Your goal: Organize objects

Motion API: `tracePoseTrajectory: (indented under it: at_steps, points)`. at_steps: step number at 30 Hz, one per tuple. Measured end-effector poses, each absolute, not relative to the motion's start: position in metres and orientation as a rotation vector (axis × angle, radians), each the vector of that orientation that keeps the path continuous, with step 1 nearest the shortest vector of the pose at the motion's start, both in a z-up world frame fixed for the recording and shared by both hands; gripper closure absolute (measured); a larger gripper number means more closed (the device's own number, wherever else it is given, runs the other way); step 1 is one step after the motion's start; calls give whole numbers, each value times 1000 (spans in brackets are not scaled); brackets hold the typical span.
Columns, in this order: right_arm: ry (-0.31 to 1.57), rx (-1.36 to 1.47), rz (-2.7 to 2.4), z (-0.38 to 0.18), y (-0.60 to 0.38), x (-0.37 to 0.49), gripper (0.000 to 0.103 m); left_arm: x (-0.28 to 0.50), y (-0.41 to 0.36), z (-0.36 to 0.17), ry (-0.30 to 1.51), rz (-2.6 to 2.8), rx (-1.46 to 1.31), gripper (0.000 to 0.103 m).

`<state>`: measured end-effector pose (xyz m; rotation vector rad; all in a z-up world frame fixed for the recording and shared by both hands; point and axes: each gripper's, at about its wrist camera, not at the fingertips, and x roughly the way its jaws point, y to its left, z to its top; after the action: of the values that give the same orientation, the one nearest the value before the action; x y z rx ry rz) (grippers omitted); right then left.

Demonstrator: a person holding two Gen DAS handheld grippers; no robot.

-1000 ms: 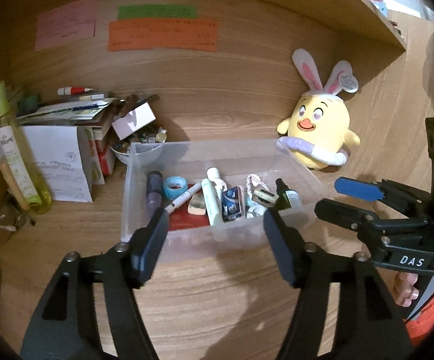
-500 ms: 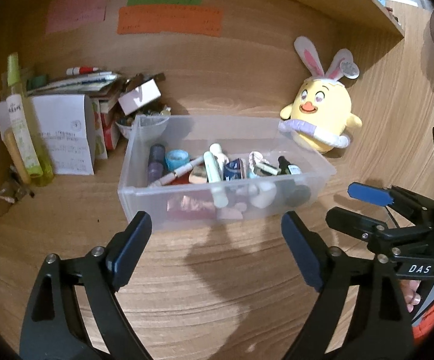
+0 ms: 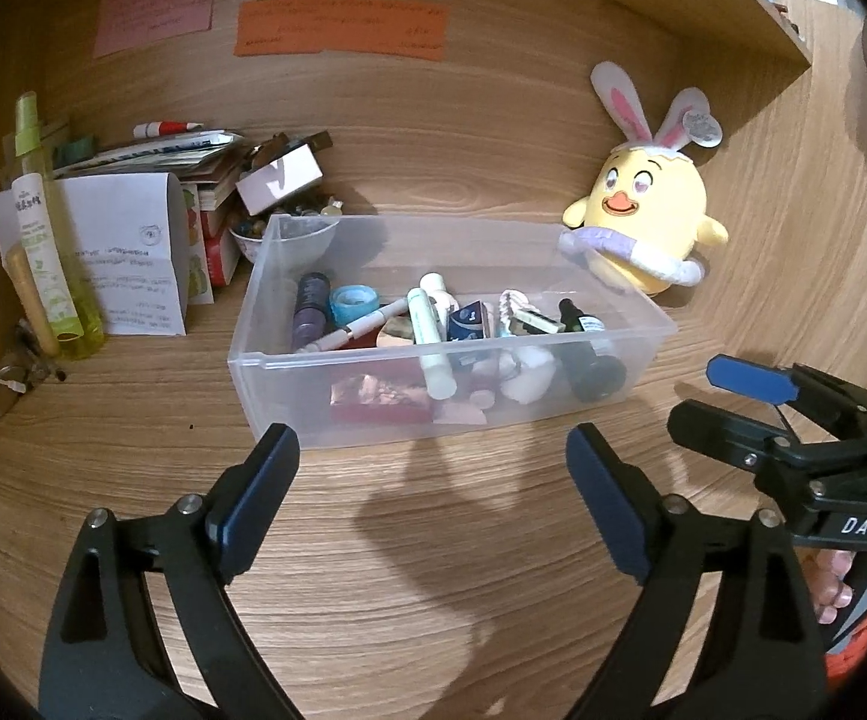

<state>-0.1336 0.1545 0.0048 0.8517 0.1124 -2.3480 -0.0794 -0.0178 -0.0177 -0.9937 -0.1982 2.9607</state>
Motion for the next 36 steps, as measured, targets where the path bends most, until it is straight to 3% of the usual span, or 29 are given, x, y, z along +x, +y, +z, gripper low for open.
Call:
tracePoseTrajectory:
  at_steps: [36]
  points:
    - [97,858,-2346,3,157,-131,25,-73,-15,-10,-205,2938,-943,5]
